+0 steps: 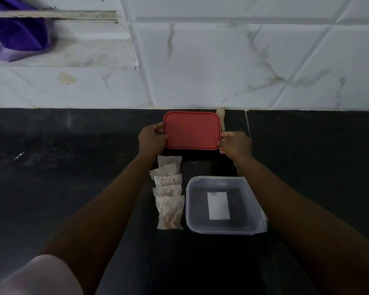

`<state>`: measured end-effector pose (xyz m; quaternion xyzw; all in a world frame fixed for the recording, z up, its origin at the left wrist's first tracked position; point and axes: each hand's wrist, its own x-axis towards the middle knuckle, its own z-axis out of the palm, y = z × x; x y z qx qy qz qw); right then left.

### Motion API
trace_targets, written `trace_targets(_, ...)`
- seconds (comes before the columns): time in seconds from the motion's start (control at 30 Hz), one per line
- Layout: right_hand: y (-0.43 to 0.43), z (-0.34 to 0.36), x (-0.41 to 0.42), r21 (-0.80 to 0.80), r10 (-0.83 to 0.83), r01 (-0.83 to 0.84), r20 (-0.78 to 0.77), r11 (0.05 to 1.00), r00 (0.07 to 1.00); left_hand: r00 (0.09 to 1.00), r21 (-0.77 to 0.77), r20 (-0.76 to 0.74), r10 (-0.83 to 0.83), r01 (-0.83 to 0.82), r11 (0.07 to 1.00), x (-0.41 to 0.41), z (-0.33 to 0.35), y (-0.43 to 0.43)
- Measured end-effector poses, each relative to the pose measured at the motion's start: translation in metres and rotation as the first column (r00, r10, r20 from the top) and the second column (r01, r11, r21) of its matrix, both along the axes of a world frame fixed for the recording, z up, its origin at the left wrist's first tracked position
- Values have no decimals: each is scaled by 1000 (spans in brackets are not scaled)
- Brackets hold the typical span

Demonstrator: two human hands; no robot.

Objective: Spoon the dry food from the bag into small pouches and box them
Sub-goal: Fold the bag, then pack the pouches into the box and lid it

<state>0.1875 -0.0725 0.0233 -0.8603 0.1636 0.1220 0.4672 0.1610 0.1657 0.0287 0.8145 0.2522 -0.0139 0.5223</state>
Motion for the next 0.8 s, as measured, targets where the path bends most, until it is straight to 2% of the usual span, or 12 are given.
trace_targets(0.23, 4, -19, 23, -32, -22, 20, -64, 999, 998, 997, 6, -74, -12, 12, 1000, 16, -27, 4)
trace_targets(0.43, 2, -22, 19, -14, -37, 36, -53, 999, 998, 996, -15, -92, -12, 10, 1000, 10, -31, 7)
trace_targets(0.6, 8, 8, -15, -61, 127, -120, 113, 991, 985, 1000, 47, -18, -22, 23, 999, -19, -15, 11)
trace_targets(0.7, 19, 24, -46, -86, 281, -270, 184, 959, 942, 988, 158, 38, -147, 139, 978, -54, 1, 11)
trace_targets(0.8, 26, 31, -76, -96, 356, -343, 227, 934, 906, 969, 199, 28, -246, 236, 951, -88, 13, 10)
